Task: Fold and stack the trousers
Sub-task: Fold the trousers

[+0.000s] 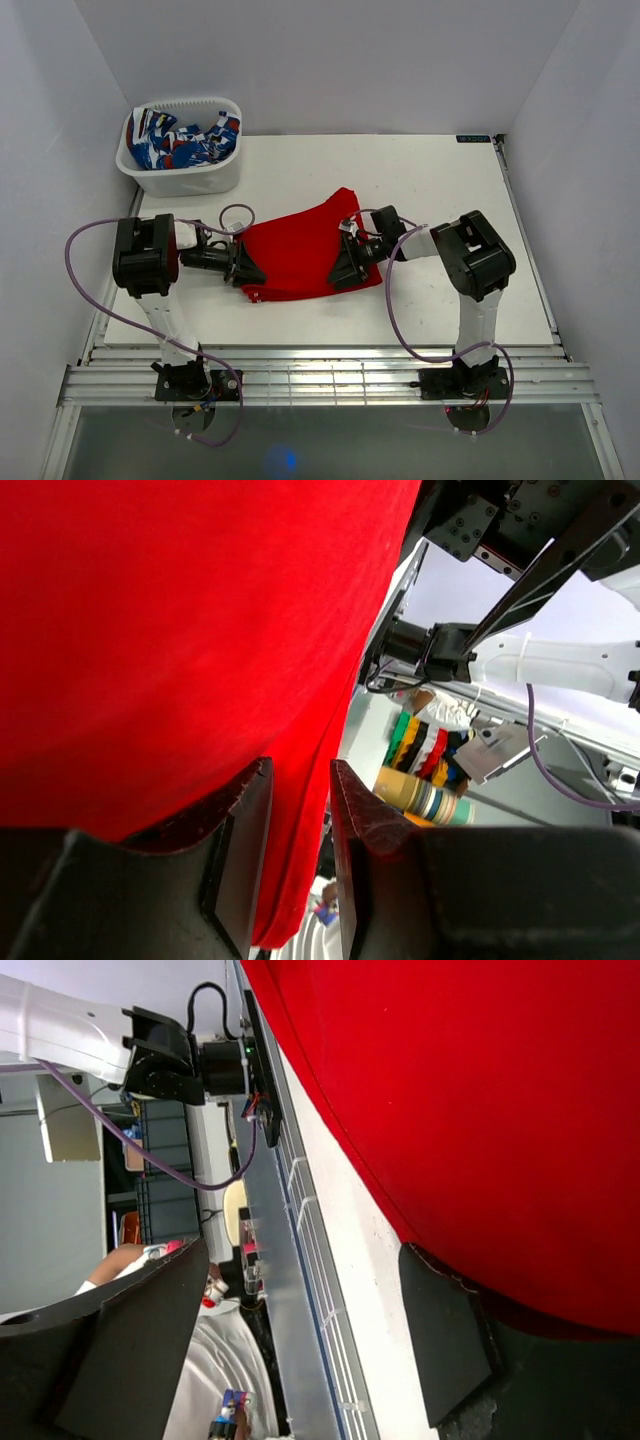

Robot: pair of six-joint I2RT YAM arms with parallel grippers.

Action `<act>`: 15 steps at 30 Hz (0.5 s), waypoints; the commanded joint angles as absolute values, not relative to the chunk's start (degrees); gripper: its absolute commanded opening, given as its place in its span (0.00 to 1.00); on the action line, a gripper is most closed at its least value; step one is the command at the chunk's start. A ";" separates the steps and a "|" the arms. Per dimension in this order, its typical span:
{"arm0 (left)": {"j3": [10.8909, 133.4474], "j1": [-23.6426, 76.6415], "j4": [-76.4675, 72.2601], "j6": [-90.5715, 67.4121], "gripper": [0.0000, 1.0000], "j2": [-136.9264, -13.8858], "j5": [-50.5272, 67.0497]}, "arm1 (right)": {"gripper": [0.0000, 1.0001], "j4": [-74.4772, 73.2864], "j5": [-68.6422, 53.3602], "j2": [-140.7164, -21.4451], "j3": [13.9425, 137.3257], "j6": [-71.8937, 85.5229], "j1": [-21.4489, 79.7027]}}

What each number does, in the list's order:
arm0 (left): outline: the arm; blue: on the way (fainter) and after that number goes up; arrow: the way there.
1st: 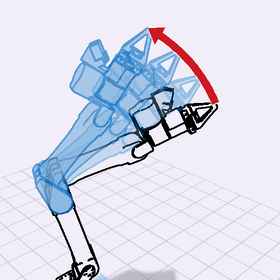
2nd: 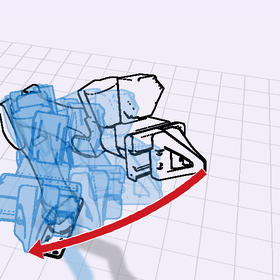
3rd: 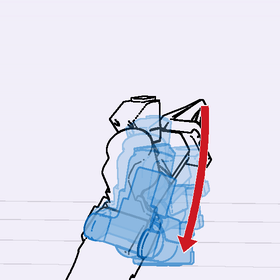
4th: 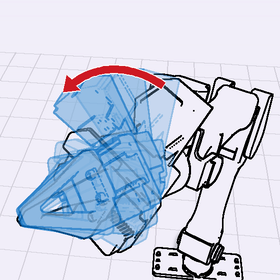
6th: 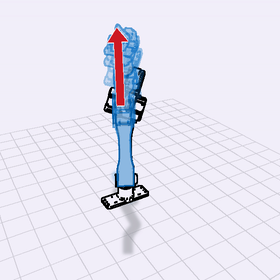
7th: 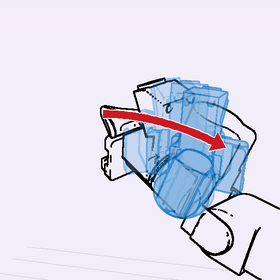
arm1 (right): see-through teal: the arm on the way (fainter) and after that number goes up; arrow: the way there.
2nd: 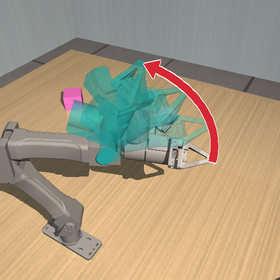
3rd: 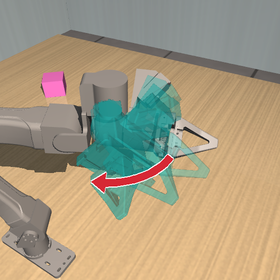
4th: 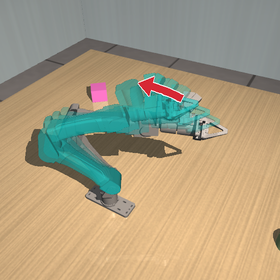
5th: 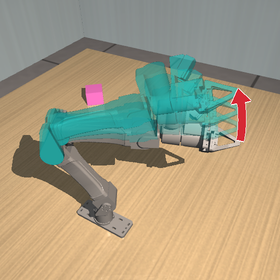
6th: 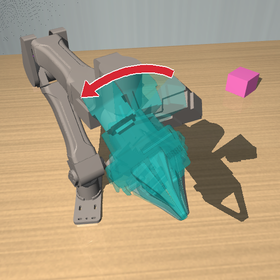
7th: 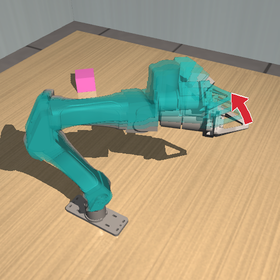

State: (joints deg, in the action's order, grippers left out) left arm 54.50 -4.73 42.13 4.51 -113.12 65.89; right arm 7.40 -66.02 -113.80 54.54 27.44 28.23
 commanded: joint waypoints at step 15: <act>62.76 -7.29 25.39 1.56 0.54 -98.70 70.60 | 0.78 7.54 -59.50 -111.93 77.24 24.34 22.86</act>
